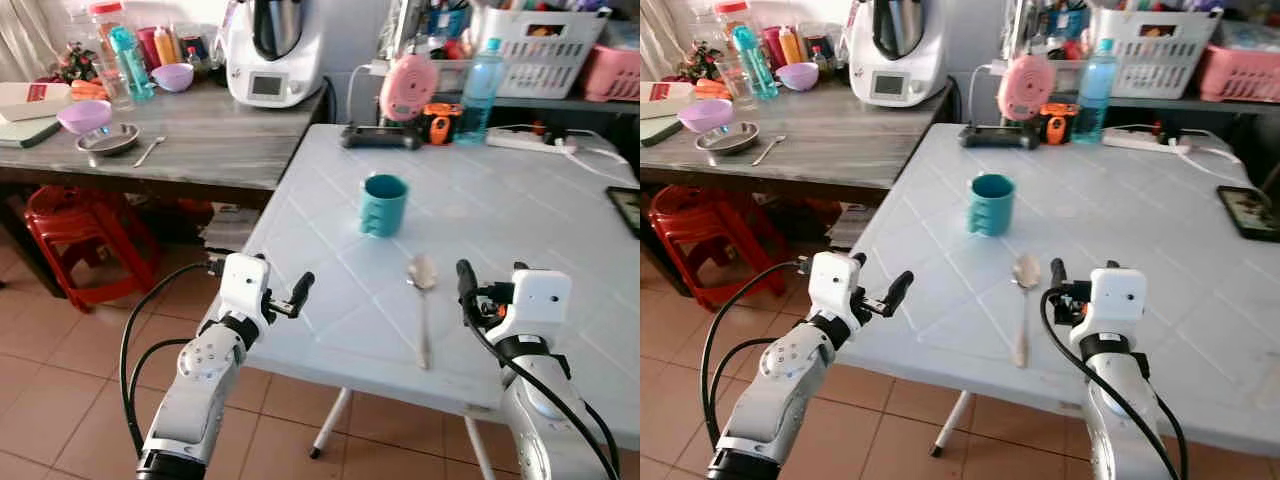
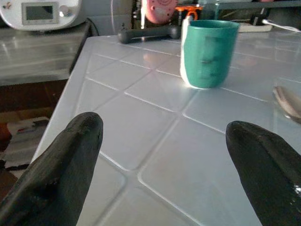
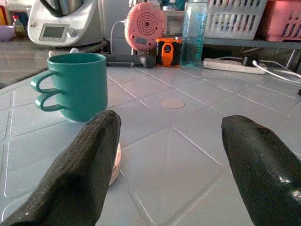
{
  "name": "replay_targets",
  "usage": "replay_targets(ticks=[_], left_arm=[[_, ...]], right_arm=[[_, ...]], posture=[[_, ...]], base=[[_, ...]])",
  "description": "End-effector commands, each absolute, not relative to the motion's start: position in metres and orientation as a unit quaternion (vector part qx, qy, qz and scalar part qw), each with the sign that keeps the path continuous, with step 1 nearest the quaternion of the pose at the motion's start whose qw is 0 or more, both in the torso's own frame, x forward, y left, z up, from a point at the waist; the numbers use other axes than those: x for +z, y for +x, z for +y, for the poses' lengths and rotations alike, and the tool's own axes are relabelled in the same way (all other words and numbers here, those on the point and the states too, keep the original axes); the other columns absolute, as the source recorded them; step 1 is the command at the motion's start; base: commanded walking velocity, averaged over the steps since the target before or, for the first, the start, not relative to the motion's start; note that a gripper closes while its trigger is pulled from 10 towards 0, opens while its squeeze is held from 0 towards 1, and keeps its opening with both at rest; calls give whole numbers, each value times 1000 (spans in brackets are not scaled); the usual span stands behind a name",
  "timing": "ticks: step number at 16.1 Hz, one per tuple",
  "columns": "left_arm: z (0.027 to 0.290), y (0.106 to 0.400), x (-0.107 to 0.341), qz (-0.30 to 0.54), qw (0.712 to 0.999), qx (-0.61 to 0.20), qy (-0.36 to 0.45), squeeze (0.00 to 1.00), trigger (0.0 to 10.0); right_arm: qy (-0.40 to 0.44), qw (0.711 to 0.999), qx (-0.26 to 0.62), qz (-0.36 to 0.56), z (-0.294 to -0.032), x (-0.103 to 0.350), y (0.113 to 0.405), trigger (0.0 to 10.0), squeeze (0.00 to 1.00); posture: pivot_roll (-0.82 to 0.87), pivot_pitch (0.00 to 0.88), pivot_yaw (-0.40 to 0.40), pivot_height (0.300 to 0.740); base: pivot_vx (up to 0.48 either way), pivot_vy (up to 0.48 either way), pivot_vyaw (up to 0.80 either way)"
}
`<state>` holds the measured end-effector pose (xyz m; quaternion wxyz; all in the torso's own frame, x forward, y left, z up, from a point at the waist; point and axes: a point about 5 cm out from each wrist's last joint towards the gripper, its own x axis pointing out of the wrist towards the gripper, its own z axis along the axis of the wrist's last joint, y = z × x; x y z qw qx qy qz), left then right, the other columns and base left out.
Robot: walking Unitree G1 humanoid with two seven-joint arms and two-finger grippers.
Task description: Setting the table
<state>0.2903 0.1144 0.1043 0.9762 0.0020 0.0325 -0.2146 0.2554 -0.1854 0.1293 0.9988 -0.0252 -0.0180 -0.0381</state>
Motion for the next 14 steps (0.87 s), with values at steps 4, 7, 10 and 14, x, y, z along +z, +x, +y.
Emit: replay_targets(ticks=[4,7,10,14], left_arm=[[114,287,104,38,958,-283,11,0,10000],[108,282,111,24,935,-355,9,0,10000],[109,278,114,24,921,-389,11,0,10000],[105,271,119,16,903,-429,10,0,10000]], right_arm=[[-17,999,-28,1,-179,127,267,10000,0],[0,1000,-9,18,-167,128,281,10000,0],[6,999,-14,51,-159,120,285,10000,0],[37,992,-23,116,-155,99,281,10000,0]], posture=[[-21,0,38,740],[-22,2,43,740],[-16,13,41,740],[-16,18,41,740]], base=[[0,0,0],[0,0,0],[0,0,0],[0,0,0]])
